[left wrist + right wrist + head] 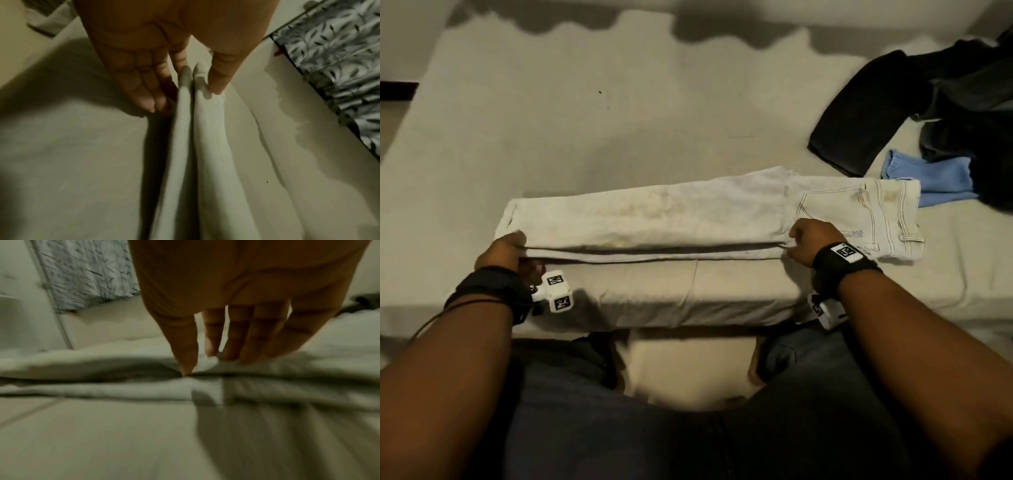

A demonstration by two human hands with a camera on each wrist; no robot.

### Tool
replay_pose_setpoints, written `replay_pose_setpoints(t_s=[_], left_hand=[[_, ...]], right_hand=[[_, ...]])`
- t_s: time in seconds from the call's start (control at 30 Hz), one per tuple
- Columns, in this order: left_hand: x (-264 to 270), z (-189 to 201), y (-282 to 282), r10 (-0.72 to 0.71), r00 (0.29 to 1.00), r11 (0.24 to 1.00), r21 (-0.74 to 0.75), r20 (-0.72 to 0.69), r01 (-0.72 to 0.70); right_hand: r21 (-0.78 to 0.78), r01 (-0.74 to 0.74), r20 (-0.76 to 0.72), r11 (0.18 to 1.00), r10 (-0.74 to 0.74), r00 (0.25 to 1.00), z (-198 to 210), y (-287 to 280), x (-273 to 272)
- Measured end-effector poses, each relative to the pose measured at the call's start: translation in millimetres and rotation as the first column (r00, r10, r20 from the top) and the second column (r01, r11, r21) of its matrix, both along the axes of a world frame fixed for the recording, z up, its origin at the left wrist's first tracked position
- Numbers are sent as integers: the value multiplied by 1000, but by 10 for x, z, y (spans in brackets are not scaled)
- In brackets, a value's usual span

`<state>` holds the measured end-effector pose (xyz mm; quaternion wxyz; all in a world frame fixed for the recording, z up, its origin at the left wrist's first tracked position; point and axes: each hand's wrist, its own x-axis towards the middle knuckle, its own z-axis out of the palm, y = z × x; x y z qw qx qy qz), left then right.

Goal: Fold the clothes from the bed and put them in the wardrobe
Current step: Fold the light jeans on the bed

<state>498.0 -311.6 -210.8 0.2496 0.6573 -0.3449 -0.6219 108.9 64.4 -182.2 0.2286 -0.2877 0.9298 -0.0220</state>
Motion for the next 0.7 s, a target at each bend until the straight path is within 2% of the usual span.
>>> replay_pose_setpoints(t_s=[0.07, 0.13, 0.17, 0.23, 0.33, 0.4, 0.47, 0.57, 0.7], left_hand=[[-52, 90, 133, -100, 995, 993, -55, 26, 101], [-85, 139, 191, -190, 953, 953, -188, 235, 236], [-87, 138, 175, -159, 946, 945, -234, 282, 229], [-88, 119, 109, -145, 955, 932, -288, 258, 219], [-56, 107, 36, -134, 976, 958, -231, 169, 171], [-65, 185, 44, -95, 995, 981, -169, 39, 100], [-51, 125, -1, -31, 999, 993, -114, -32, 27], [63, 28, -86, -23, 999, 1000, -6, 45, 23], [164, -221, -169, -136, 983, 989, 74, 124, 128]], right_hand=[[-16, 20, -39, 1000, -21, 999, -80, 51, 10], [-30, -18, -106, 999, 15, 994, -129, 52, 53], [-34, -39, -142, 999, 34, 989, -139, 37, 64], [-8, -81, -198, 997, 78, 977, -152, 17, 63], [15, -123, -217, 992, 124, 968, -108, 0, 55], [-56, -91, -210, 994, 77, 975, -31, 15, 11], [-135, -42, -216, 990, 12, 976, 56, 57, -47], [-96, -31, -153, 995, 16, 988, 100, 99, -11], [-25, -8, -40, 1000, 7, 999, -4, 64, 122]])
